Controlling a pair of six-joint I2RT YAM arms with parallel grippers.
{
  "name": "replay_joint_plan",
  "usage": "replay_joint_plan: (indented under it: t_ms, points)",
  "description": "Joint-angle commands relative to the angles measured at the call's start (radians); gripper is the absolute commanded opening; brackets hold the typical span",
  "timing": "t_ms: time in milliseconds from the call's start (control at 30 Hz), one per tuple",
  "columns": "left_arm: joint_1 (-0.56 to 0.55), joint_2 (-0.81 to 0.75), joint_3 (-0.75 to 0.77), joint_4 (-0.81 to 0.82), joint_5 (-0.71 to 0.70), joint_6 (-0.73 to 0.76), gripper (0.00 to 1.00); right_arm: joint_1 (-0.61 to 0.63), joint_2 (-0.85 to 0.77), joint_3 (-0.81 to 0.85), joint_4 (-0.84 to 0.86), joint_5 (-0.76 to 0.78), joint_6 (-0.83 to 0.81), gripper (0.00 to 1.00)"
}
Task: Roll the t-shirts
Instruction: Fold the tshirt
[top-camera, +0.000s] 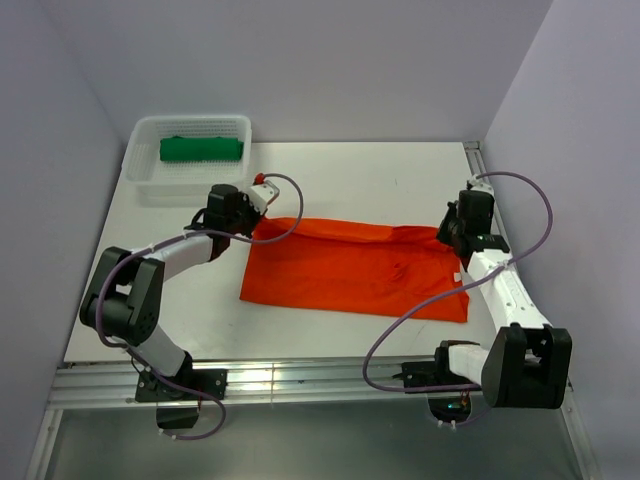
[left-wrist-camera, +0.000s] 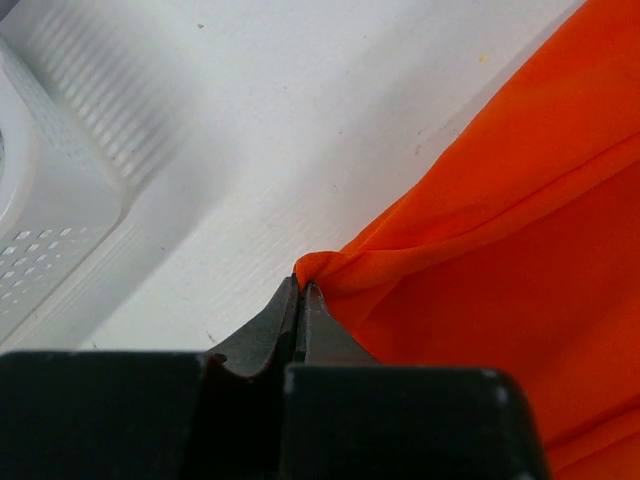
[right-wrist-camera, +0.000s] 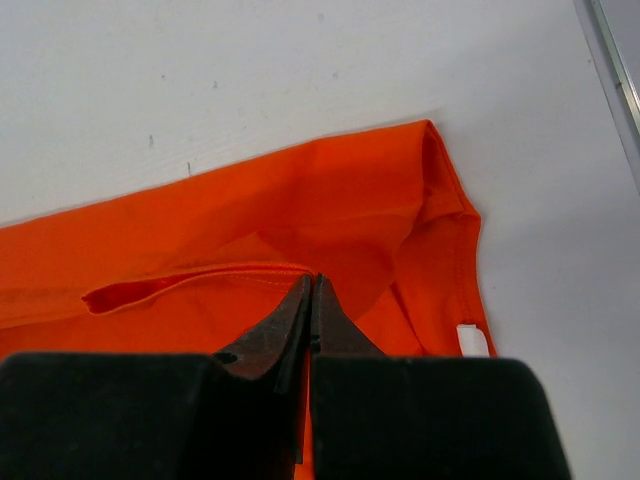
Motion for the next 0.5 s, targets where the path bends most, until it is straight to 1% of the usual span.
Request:
replay_joint_plan:
  t_ms: [0,300,467]
  points:
    - [-0.008,-0.043,-0.007,0.041,0.033,0.029,0.00,0.013,-0.042,-0.013,-0.009,0.033,0.015,0.00]
    - [-0.011,-0.017,-0.020,0.012,0.027,0.067,0.00,0.017,-0.053,-0.039,-0.039,0.025,0.037,0.00]
    - [-0.011,-0.035,-0.058,0.040,0.031,0.081,0.00,0.020,-0.056,-0.059,-0.054,0.036,0.051,0.00]
